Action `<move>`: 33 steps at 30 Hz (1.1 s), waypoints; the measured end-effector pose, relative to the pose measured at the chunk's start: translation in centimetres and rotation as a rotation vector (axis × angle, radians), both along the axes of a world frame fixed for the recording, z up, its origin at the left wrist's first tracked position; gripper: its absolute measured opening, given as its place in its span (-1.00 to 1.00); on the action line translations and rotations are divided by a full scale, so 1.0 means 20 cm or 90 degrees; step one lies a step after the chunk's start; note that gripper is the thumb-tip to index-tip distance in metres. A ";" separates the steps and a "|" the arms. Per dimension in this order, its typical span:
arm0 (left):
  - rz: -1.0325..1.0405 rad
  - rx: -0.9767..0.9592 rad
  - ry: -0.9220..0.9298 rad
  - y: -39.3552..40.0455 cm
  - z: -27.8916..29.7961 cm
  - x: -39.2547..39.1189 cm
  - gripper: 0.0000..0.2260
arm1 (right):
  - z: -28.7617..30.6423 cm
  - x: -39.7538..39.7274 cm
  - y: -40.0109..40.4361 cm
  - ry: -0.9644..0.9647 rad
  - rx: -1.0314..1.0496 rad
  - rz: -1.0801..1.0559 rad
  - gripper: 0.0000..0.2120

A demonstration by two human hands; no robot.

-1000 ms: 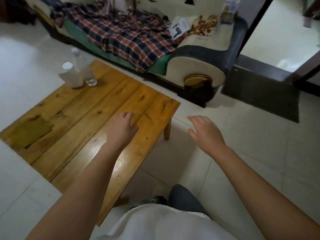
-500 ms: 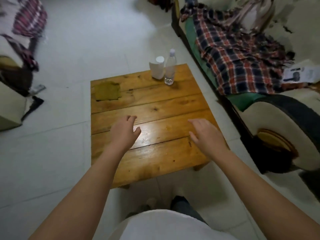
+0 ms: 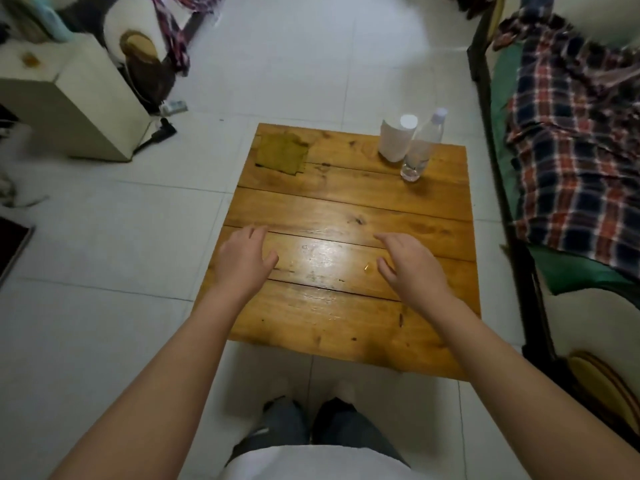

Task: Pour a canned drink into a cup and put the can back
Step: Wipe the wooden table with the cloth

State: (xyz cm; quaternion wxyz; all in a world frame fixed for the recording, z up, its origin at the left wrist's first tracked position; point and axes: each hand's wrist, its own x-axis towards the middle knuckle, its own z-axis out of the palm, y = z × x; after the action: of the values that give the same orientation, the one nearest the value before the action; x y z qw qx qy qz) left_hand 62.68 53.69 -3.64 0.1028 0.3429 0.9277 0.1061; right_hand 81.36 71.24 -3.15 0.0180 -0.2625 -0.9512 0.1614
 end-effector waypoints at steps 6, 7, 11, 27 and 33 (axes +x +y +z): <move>0.018 -0.006 -0.007 0.01 -0.12 -0.11 -0.57 | -0.12 -0.17 0.05 -0.013 -0.008 0.052 -0.63; 0.020 -0.007 -0.011 0.01 -0.14 -0.14 -0.57 | -0.14 -0.20 0.06 -0.006 -0.015 0.055 -0.63; 0.023 -0.012 -0.030 0.05 -0.28 -0.27 -0.56 | -0.24 -0.35 0.09 0.014 -0.034 0.081 -0.63; -0.046 -0.114 -0.076 0.34 -1.03 -0.95 -0.50 | -0.95 -1.13 0.32 -0.079 -0.091 0.064 -0.57; 0.027 -0.012 -0.087 0.57 -1.22 -1.28 -0.51 | -1.18 -1.53 0.47 0.026 -0.232 -0.088 -0.57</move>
State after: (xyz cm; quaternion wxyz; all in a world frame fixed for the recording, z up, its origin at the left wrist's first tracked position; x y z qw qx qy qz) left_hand 37.13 65.02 -28.04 0.1671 0.3140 0.9265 0.1225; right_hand 50.77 80.62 -26.74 0.0003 -0.3227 -0.8854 0.3345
